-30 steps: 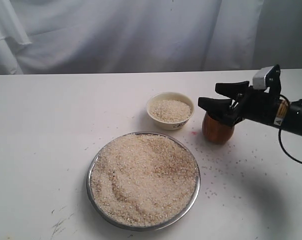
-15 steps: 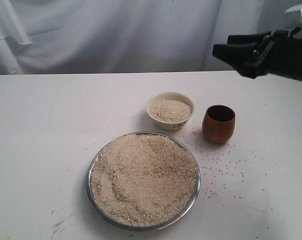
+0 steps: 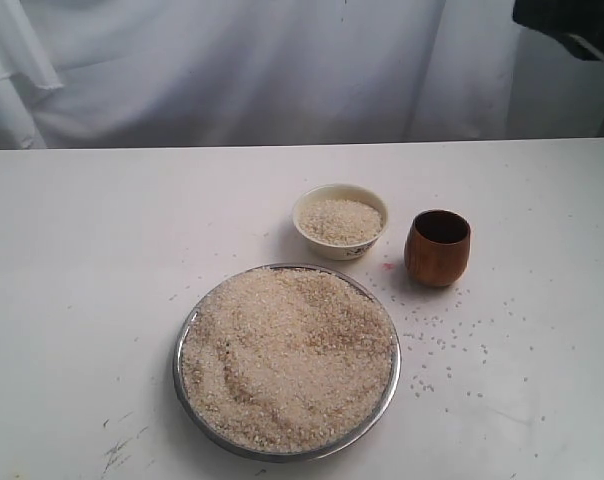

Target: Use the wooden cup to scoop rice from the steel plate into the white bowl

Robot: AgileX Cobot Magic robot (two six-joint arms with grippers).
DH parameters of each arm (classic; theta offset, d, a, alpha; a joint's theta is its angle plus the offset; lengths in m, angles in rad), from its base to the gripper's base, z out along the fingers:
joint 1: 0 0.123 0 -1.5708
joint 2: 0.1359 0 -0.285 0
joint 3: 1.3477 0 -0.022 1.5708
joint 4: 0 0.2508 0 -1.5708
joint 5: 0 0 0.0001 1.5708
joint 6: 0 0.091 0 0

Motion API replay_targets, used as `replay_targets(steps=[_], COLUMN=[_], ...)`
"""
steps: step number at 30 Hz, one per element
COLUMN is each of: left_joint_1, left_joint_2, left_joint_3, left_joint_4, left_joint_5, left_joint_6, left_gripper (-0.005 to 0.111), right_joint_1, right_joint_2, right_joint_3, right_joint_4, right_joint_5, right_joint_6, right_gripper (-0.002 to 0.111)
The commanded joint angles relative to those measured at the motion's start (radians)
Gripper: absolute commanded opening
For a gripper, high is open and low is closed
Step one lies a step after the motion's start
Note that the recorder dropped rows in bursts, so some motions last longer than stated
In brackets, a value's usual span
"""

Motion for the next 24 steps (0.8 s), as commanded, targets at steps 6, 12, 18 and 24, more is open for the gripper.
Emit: replay_targets(steps=[6,12,18,24], left_joint_1=[-0.003,-0.003,-0.003,-0.003], left_joint_2=[-0.004,-0.004,-0.004,-0.004], left_joint_3=[0.005,0.005,0.005,0.005], left_joint_4=[0.001,0.001,0.001,0.001], left_joint_5=[-0.013,-0.013,-0.013,-0.013], left_joint_6=[-0.001,-0.001,-0.001,-0.001], left_gripper=[0.0,0.0,0.0,0.0], right_joint_1=[0.097,0.097,0.048,-0.142], right_joint_2=[-0.41,-0.52,-0.594,-0.808], right_joint_3=[0.231,0.23,0.247,0.33], right_joint_4=[-0.034,-0.068,-0.081,-0.081], right_joint_5=[0.209,0.187,0.196,0.183], right_joint_6=[0.19,0.189,0.193,0.193], right_gripper=[0.0,0.0,0.0,0.0])
